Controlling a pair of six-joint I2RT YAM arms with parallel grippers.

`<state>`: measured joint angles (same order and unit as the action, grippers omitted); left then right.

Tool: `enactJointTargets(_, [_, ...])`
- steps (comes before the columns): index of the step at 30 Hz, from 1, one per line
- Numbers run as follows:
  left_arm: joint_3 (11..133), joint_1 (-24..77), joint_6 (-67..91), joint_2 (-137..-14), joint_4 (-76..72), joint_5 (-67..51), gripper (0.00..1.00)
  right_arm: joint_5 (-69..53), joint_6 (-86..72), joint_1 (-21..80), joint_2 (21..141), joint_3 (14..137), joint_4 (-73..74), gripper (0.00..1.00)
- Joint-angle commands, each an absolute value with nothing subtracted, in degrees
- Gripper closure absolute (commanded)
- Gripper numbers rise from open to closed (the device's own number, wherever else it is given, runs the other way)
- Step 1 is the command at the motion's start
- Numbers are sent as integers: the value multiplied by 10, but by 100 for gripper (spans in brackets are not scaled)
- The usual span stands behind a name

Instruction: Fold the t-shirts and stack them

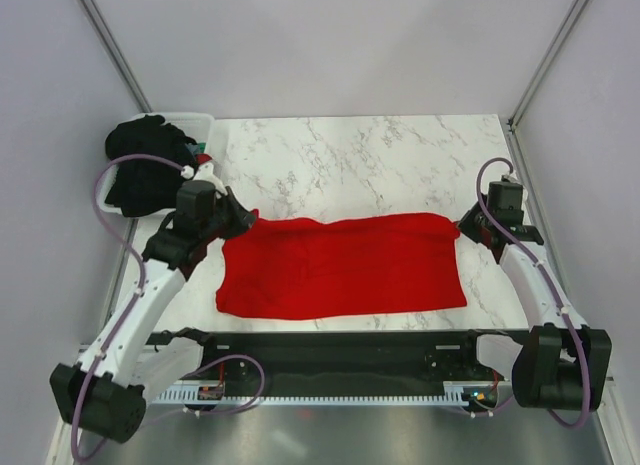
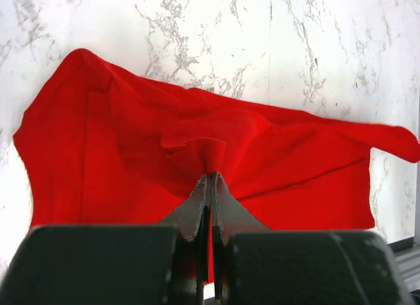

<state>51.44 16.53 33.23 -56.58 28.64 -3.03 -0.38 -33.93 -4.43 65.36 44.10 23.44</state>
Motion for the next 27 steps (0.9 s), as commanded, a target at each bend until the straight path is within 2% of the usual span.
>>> enactJointTargets(1, [486,167,378,-494,341,-2,98,-4,-328,-53,627,434,247,100])
enactJointTargets(5, [439,167,436,-404,403,8,97,9,-332,-58,611,422,260,100])
enactJointTargets(6, [414,167,465,-361,415,6,90,10,-335,-60,609,419,268,91])
enactJointTargets(7, [401,166,481,-339,428,4,86,8,-337,-62,610,416,272,74])
enactJointTargets(8, [387,167,498,-312,448,3,80,13,-340,-62,605,408,275,29])
enactJointTargets(9, [358,167,530,-263,453,-12,60,17,-349,-63,600,404,276,15])
enactJointTargets(10, [346,167,540,-236,458,-18,53,18,-352,-63,589,402,274,4])
enactJointTargets(11, [338,167,547,-213,460,-23,19,18,-356,-63,585,400,272,2])
enactJointTargets(12, [331,167,555,-181,461,-21,1,5,-359,-63,581,401,264,2])
enactJointTargets(15, [340,167,548,-172,464,-6,0,-44,-360,-61,576,410,235,2])
enactJointTargets(19, [338,167,544,-261,441,-9,0,-103,-352,-23,607,425,194,3])
enactJointTargets(25, [298,172,528,-380,305,-25,0,-110,-338,107,751,451,181,4])
enactJointTargets(27, [294,172,511,-467,266,-35,0,-97,-342,124,791,439,179,4])
